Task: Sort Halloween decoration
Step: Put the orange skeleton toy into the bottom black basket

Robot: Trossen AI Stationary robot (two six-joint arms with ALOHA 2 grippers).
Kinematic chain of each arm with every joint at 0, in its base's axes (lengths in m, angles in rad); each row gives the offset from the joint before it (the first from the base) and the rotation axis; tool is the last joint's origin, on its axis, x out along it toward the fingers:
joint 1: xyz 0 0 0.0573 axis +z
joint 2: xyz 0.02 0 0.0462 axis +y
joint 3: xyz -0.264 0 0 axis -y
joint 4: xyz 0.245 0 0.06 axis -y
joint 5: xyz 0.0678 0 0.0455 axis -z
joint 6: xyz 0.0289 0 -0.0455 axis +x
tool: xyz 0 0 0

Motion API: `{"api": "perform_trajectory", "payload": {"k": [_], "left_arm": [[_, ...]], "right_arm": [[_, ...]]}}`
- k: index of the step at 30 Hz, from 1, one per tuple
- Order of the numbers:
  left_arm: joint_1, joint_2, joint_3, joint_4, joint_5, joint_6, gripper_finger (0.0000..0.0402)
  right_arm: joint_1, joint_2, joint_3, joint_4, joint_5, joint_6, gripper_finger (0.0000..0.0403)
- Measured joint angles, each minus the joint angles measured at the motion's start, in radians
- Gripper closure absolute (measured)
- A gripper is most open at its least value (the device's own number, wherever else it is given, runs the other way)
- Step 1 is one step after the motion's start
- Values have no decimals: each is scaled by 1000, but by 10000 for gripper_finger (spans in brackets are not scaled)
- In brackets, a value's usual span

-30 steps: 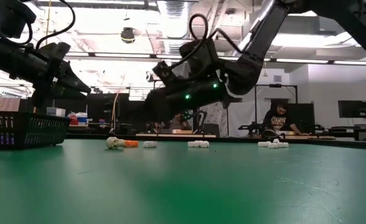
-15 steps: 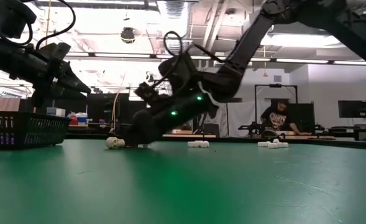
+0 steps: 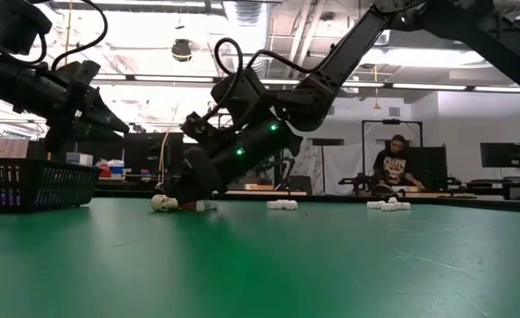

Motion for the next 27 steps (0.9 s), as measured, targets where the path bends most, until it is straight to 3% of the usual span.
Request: {"api": "perform_trajectory", "payload": {"k": [5,11,27], "left_arm": [[0,0,0,0,0,-5,276],[0,0,0,0,2,-11,276],[0,0,0,0,19,-15,276]], "right_arm": [[-1,1,-2,-1,25,5,375],[1,-53,-8,-11,30,16,376],[61,-426,-6,-302,78,-83,376]]}}
